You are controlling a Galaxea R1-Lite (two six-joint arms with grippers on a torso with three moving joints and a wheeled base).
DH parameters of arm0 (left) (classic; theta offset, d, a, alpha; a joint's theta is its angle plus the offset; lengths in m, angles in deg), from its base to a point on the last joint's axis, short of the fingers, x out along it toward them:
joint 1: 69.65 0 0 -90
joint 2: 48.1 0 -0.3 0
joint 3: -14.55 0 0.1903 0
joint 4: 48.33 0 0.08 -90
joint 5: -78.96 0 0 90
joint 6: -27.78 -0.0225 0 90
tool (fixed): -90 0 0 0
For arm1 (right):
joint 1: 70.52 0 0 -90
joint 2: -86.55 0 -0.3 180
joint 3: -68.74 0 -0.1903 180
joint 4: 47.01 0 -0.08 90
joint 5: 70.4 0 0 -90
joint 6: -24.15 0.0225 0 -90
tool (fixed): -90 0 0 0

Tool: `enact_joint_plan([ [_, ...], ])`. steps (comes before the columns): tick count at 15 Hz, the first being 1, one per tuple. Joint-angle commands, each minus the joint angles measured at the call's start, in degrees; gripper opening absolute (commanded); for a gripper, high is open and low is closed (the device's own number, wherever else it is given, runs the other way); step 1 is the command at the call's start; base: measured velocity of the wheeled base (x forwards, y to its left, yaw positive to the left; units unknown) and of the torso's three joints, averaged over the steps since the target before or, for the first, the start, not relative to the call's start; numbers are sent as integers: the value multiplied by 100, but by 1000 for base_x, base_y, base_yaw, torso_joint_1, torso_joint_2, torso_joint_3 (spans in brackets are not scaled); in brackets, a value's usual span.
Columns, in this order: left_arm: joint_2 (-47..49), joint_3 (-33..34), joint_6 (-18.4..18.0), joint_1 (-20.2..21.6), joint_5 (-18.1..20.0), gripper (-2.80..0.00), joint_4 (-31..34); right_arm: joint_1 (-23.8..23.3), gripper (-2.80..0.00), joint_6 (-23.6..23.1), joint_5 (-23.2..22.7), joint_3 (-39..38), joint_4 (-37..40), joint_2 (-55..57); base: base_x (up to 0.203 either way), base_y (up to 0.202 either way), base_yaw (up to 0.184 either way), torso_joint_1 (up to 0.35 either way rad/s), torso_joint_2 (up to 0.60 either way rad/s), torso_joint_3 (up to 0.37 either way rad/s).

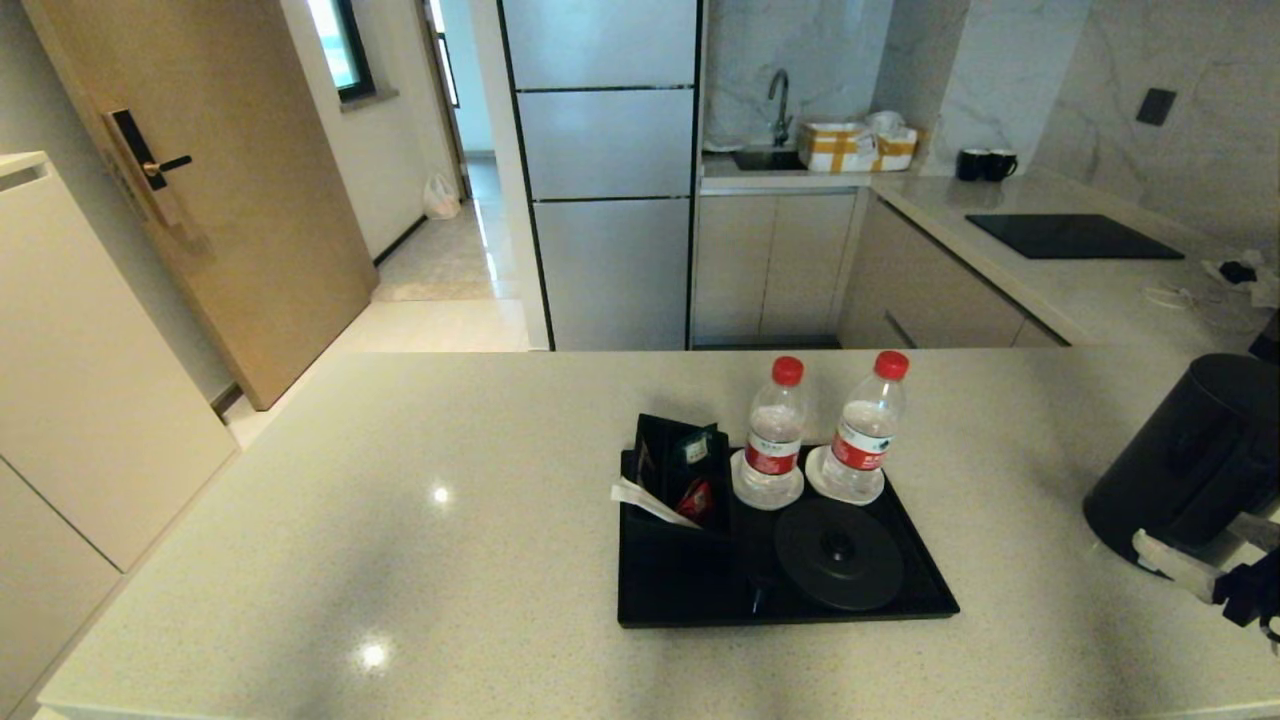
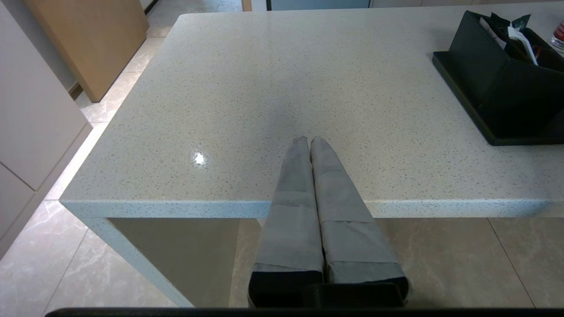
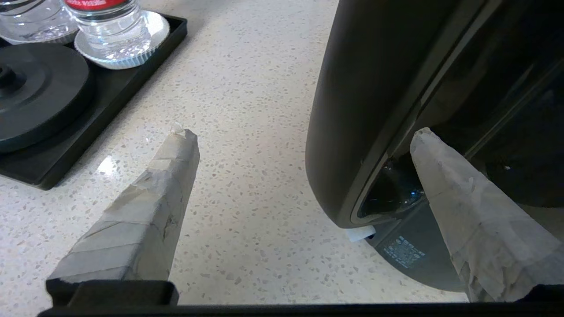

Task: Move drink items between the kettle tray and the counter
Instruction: Place it on the right

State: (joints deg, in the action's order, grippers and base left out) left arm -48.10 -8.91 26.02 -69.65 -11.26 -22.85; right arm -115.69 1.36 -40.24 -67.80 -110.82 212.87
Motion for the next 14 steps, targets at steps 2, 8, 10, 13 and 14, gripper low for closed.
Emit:
enact_joint_plan([
  [2,0,1,0,0,-4,-280,0,-57,0,-6,-36,4,-49,-74,0,0,0,0,0,0],
  [8,0,1,-3,0,-4,-280,0,-287,0,-6,-171,4,-49,-107,0,0,0,0,0,0],
  [10,0,1,0,0,-4,-280,0,-409,0,-6,-223,-2,-49,-124,0,0,0,0,0,0],
  [13,0,1,0,9,-4,-280,0,-633,0,3,-265,4,-49,-125,0,0,0,0,0,0],
  [14,0,1,0,3,-4,-280,0,-703,0,3,-265,-28,-49,-159,0,0,0,0,0,0],
])
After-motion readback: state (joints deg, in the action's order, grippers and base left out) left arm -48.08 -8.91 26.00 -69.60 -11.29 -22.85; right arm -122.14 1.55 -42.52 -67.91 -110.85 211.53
